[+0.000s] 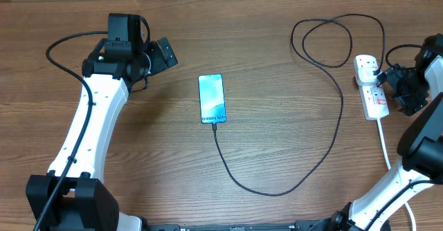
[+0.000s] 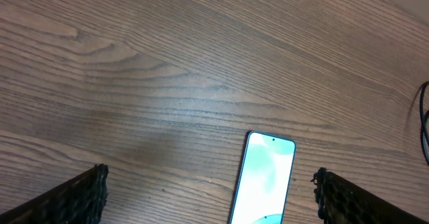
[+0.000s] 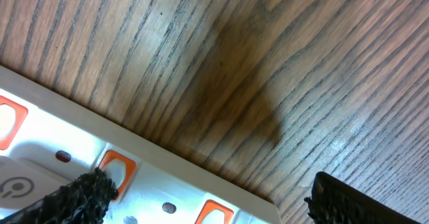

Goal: Plug charger to phone and switch on socket

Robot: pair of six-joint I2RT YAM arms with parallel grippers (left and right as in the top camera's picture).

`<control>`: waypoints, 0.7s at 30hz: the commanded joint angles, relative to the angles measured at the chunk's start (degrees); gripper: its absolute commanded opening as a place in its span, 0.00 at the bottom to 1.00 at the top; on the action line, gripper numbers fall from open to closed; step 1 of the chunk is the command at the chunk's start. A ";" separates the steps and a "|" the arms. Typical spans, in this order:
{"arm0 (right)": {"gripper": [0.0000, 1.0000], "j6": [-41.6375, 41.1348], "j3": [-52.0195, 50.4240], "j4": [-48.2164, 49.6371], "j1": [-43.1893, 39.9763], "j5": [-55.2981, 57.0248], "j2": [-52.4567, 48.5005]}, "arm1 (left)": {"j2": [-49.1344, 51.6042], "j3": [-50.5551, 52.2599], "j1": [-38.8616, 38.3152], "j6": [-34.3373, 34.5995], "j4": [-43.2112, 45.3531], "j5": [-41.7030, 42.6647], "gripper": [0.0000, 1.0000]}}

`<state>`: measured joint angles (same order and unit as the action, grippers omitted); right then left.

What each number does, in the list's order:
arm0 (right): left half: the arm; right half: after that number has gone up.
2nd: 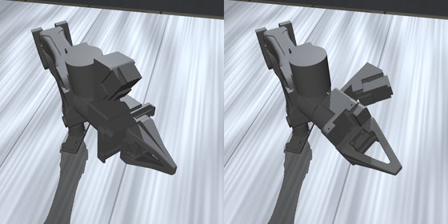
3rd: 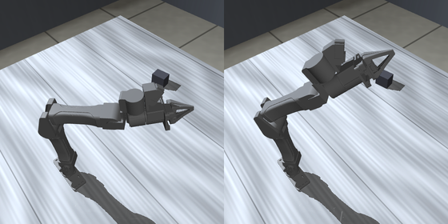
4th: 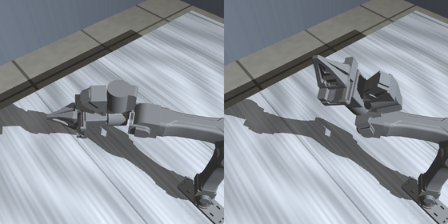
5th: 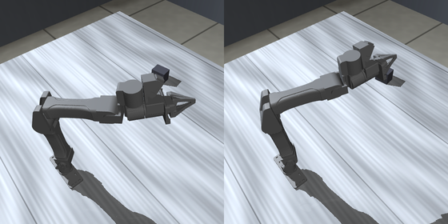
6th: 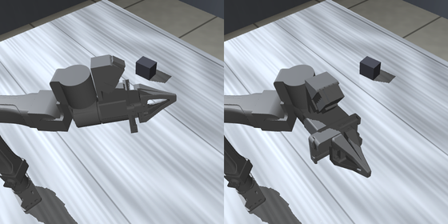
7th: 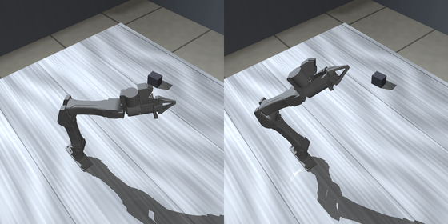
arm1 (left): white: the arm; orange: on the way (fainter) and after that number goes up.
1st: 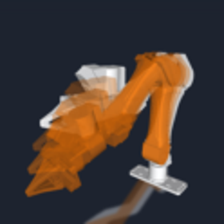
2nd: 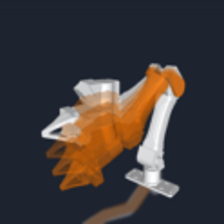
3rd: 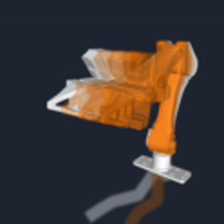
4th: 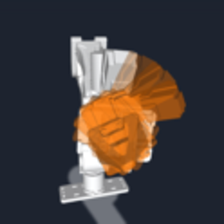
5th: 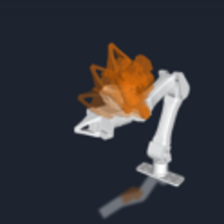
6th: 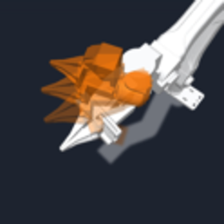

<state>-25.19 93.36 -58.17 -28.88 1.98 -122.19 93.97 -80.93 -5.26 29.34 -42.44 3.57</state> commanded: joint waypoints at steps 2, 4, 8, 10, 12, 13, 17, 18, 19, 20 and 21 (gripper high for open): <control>0.96 1.64 -0.74 -0.81 2.71 -2.69 0.55 | -0.59 -0.66 -0.39 -1.27 0.02 -0.81 1.00; 0.97 1.64 -1.55 -0.11 2.95 -2.29 0.55 | -0.59 -0.66 -0.39 -1.27 0.00 -0.81 1.00; 0.99 1.25 -4.48 2.47 3.02 -2.08 0.55 | -0.59 -0.66 -0.39 -1.27 0.00 -0.83 1.00; 0.99 1.25 -5.29 3.34 3.02 -2.05 0.57 | -0.59 -0.66 -0.39 -1.27 0.02 -0.83 1.00; 1.00 1.44 -5.20 2.93 2.99 -2.03 0.57 | -0.59 -0.66 -0.39 -1.27 0.00 -0.81 1.00; 1.00 1.73 -4.83 2.23 2.91 -1.86 0.59 | -0.59 -0.66 -0.39 -1.27 0.00 -0.81 1.00; 1.00 4.48 0.02 -4.55 1.53 -0.13 0.63 | -0.59 -0.66 -0.39 -1.27 0.00 -0.81 1.00; 1.00 4.81 1.99 -6.99 1.11 -0.15 0.66 | -0.59 -0.66 -0.39 -1.27 0.02 -0.83 1.00; 1.00 5.49 4.04 -9.49 0.81 -0.20 0.68 | -0.59 -0.66 -0.39 -1.27 0.00 -0.83 1.00; 1.00 6.40 6.12 -11.89 0.66 -0.44 0.68 | -0.59 -0.66 -0.39 -1.27 0.00 -0.81 1.00; 1.00 7.76 8.07 -14.19 0.63 -0.92 0.68 | -0.59 -0.66 -0.39 -1.27 0.02 -0.83 1.00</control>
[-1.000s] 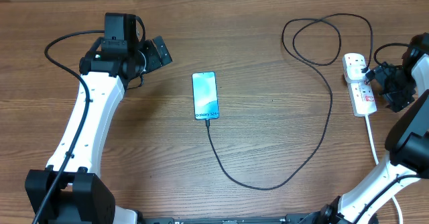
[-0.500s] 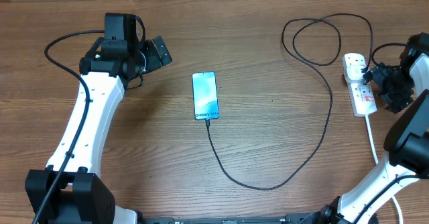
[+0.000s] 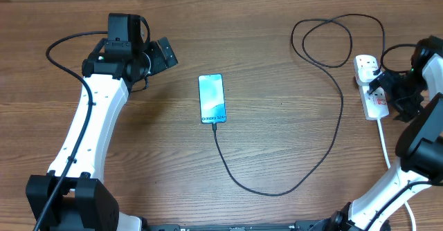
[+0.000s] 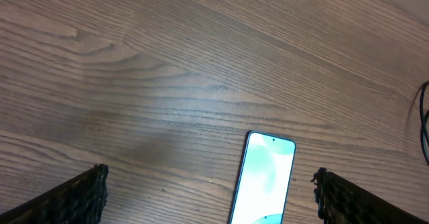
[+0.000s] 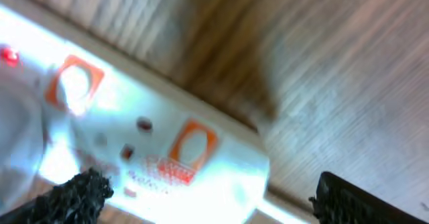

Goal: Plug charger to phone and switch on socket

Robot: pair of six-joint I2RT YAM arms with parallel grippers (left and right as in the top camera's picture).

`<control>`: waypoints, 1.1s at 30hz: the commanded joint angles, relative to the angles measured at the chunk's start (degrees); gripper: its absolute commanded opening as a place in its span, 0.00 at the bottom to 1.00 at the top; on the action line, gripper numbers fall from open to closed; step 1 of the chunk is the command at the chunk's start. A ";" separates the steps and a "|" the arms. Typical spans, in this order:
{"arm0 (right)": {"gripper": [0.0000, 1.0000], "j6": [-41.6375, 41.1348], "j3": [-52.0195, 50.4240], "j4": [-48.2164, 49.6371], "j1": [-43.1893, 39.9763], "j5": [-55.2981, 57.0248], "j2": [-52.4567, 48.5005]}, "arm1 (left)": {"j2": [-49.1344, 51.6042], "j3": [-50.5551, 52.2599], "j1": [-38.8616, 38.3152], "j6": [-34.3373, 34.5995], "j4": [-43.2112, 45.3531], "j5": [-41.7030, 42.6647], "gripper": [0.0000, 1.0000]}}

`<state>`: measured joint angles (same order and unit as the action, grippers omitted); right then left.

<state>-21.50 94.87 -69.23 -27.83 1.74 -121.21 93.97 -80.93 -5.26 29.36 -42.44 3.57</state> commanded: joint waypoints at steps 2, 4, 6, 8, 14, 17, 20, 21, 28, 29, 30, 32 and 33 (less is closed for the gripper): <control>1.00 6.05 9.49 -6.34 -0.37 -1.92 -0.31 | -0.59 -0.66 -0.39 -1.29 0.02 -0.81 1.00; 1.00 8.20 11.23 -8.31 0.26 -4.17 -0.31 | -0.59 -0.66 -0.39 -1.29 0.02 -0.81 1.00; 1.00 10.19 11.39 -8.96 1.16 -6.34 -0.31 | -0.59 -0.66 -0.39 -1.29 0.02 -0.83 1.00; 1.00 10.54 11.15 -9.18 2.19 -6.56 -0.31 | -0.59 -0.66 -0.39 -1.29 0.00 -0.81 1.00; 1.00 10.49 11.13 -9.42 5.38 -6.56 -0.31 | -0.59 -0.66 -0.39 -1.29 0.00 -0.83 1.00; 1.00 10.49 11.13 -8.28 5.70 -6.56 -0.31 | -0.59 -0.66 -0.39 -1.29 0.02 -0.81 1.00; 1.00 10.49 11.13 -5.97 5.70 -6.56 -0.31 | -0.59 -0.66 -0.39 -1.29 0.02 -0.81 1.00; 1.00 10.49 11.13 -4.92 5.70 -6.56 -0.31 | -0.59 -0.66 -0.39 -1.29 0.02 -0.81 1.00; 1.00 10.47 11.13 1.09 5.70 -6.56 -0.31 | -0.59 -0.66 -0.39 -1.29 0.02 -0.83 1.00; 1.00 10.49 11.13 1.90 5.70 -6.56 -0.31 | -0.59 -0.66 -0.39 -1.29 0.00 -0.83 1.00; 1.00 10.49 11.13 2.60 5.70 -6.56 -0.31 | -0.59 -0.66 -0.39 -1.29 0.02 -0.83 1.00; 1.00 10.49 11.15 3.98 5.70 -6.56 -0.31 | -0.59 -0.66 -0.39 -1.29 0.00 -0.83 1.00; 1.00 10.49 11.13 4.52 5.70 -6.56 -0.31 | -0.59 -0.66 -0.39 -1.29 0.02 -0.81 1.00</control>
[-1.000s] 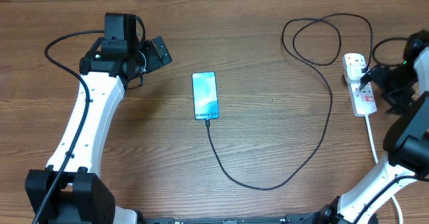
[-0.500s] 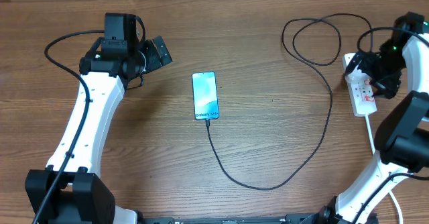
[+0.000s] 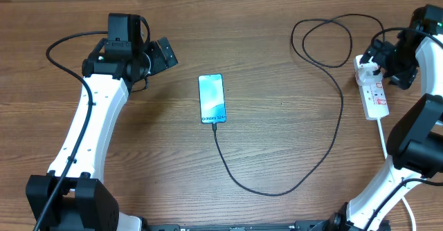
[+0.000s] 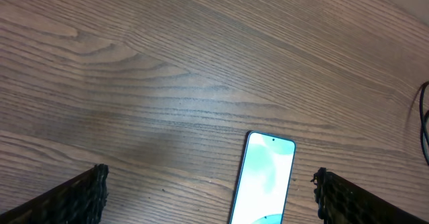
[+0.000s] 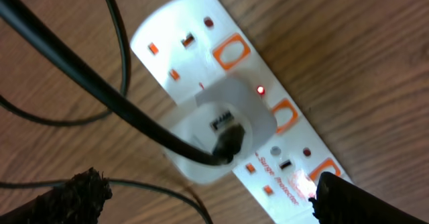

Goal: Plug charger to phone and switch on socket

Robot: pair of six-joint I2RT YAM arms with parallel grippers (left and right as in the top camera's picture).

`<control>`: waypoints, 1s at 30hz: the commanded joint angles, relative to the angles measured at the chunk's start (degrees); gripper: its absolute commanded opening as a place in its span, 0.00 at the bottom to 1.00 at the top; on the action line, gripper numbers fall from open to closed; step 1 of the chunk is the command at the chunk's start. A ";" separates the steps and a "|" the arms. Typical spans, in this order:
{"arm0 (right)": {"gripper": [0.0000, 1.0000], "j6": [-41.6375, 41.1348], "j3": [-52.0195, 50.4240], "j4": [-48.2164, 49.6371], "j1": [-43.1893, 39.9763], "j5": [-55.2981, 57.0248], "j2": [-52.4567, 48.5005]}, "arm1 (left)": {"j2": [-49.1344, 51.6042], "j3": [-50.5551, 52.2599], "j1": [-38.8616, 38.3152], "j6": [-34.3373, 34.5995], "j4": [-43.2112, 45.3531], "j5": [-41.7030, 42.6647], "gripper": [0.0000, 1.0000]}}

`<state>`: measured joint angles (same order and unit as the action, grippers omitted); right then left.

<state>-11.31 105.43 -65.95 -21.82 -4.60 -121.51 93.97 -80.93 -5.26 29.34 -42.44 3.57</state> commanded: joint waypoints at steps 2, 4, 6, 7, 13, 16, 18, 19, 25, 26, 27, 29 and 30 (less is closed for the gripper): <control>1.00 0.31 0.57 2.10 -0.31 -0.22 0.00 | -0.59 -0.66 -0.39 -1.27 0.00 -0.83 1.00; 1.00 0.31 0.57 2.75 -0.31 -0.22 0.00 | -0.55 -0.66 -0.39 -1.27 -0.02 -0.79 1.00; 1.00 0.31 0.57 2.91 -0.31 -0.22 0.00 | -0.52 -0.66 -0.35 -2.95 -0.48 -3.78 1.00; 1.00 0.31 0.57 2.91 -0.31 -0.22 0.00 | -0.81 -0.66 -0.33 -3.76 -0.92 -5.81 1.00; 1.00 0.31 0.57 2.91 -0.31 -0.22 0.00 | -2.56 -0.66 -0.33 -4.09 -1.38 -9.55 1.00; 1.00 0.31 0.57 2.91 -0.31 -0.22 0.00 | -4.20 -0.63 -0.33 -4.07 -1.90 -9.51 1.00; 1.00 0.31 0.59 2.91 -0.31 -0.22 0.00 | -5.53 -0.44 -0.33 -4.13 -3.28 -9.05 1.00; 1.00 0.31 0.57 2.91 -0.31 -0.22 0.00 | -6.43 0.20 -0.33 -4.11 -3.30 -9.35 1.00; 1.00 0.31 0.57 2.91 -0.31 -0.22 0.00 | -14.64 14.78 -0.33 -5.60 12.59 -8.00 1.00; 1.00 0.31 0.57 2.91 -0.31 -0.22 0.00 | -15.74 18.18 -0.33 -5.60 16.90 -7.43 1.00; 1.00 0.31 0.57 2.91 -0.31 -0.22 0.00 | -16.90 22.36 -0.33 -5.60 22.43 -6.49 1.00; 1.00 0.31 0.57 2.91 -0.31 -0.22 0.00 | -18.67 29.59 -0.33 -5.60 32.30 -4.90 1.00; 1.00 0.31 0.57 2.91 -0.31 -0.22 0.00 | -19.54 33.16 -0.33 -5.60 37.18 -4.20 1.00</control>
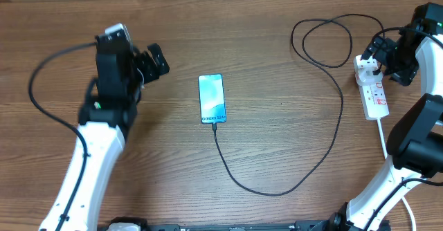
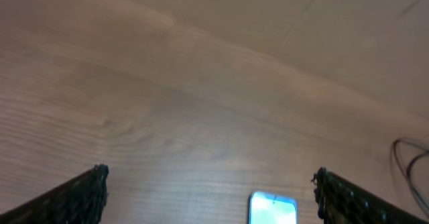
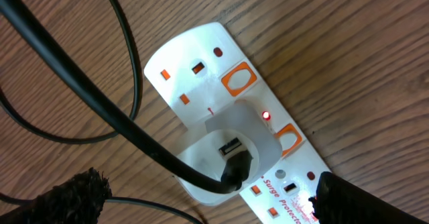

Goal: Plug charger to phone and switch on socket

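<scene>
The phone [image 1: 212,98] lies flat mid-table with its screen lit; its top edge shows blurred in the left wrist view [image 2: 273,209]. A black charger cable [image 1: 339,113] is plugged into its lower end and loops right to the white charger adapter [image 3: 228,150], which sits in the white power strip [image 1: 374,93]. A red light [image 3: 266,115] glows beside an orange switch [image 3: 239,78]. My right gripper [image 3: 208,187] hangs open above the strip's far end. My left gripper [image 2: 209,187] is open, left of the phone and well apart from it.
The cable forms a loose coil [image 1: 332,41] at the back right of the wooden table [image 1: 277,65]. The strip's own white lead [image 1: 384,144] runs toward the front edge. The left arm's black cable [image 1: 41,99] arcs over the left side.
My left arm has shifted: its gripper sits a little further left and nearer the front, and the phone shows smaller and lower in its wrist view. The right gripper has hardly moved.
The phone lay lit with the cable in it throughout. My right gripper was close over the near part of the strip beside the orange switches, then stood higher above the far end with a red light lit. The left arm stayed still until its latest shift.
</scene>
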Robot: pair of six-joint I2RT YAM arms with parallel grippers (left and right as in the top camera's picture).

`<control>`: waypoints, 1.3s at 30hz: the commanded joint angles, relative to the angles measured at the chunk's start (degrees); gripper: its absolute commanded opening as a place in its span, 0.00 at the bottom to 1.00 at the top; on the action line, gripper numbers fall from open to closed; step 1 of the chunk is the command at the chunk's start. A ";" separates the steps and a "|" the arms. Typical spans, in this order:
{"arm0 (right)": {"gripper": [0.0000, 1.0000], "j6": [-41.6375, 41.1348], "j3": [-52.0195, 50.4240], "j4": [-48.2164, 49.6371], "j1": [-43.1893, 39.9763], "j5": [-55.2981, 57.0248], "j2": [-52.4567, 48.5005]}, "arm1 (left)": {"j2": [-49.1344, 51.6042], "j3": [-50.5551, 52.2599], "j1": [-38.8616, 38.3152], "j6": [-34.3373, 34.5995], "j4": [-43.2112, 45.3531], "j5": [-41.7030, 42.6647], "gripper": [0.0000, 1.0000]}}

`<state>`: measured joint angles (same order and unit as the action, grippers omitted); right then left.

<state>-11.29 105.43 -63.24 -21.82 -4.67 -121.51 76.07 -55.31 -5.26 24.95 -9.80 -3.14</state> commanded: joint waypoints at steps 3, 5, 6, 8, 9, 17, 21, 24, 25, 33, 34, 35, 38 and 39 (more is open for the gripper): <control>1.00 0.28 0.57 0.20 -0.31 -0.15 0.00 | -4.72 18.62 -0.33 -1.18 18.27 4.04 1.00; 1.00 0.28 0.57 0.20 -0.31 -0.15 0.00 | -7.08 25.51 -0.31 -1.16 25.16 4.57 1.00; 1.00 0.28 0.57 0.20 -0.31 -0.15 0.00 | -8.22 28.48 -0.31 -1.16 27.76 4.66 1.00; 1.00 0.28 0.57 0.20 -0.31 -0.15 0.00 | -10.86 34.42 -0.28 -1.16 32.17 4.59 1.00; 1.00 0.26 0.57 0.20 -0.31 -0.15 0.00 | -12.17 36.87 -0.24 -1.16 33.77 4.44 1.00; 1.00 0.28 0.57 0.20 -0.31 -0.15 0.00 | -23.67 51.43 0.81 -0.52 37.22 4.20 1.00; 1.00 0.28 0.57 0.20 -0.31 -0.15 0.00 | -31.15 54.99 0.85 -0.52 34.16 3.61 1.00; 1.00 0.26 0.57 0.20 -0.31 -0.15 0.00 | -36.48 55.04 0.85 -0.52 30.23 2.03 1.00; 1.00 0.28 0.59 0.20 -0.31 -0.15 0.00 | -37.73 55.04 0.85 -0.52 29.24 1.57 1.00; 1.00 0.28 0.57 0.20 -0.31 -0.15 0.00 | -51.89 55.04 1.03 -0.55 11.67 0.46 1.00; 1.00 0.28 0.57 0.20 -0.31 -0.15 0.00 | -53.99 55.04 1.14 -0.57 9.09 -0.17 1.00; 1.00 0.28 0.59 0.20 -0.31 -0.15 0.00 | -56.35 55.04 1.20 -0.59 6.14 -0.83 1.00; 1.00 0.28 0.57 0.20 -0.31 -0.15 0.00 | -61.48 55.04 1.22 -7.15 5.53 -0.59 1.00; 1.00 0.28 0.57 0.20 -0.31 -0.15 0.00 | -63.01 55.04 1.22 -8.90 5.57 -0.39 1.00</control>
<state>-11.31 105.43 -63.11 -21.82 -4.67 -121.51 16.82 -0.47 -4.45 22.17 -4.34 -2.46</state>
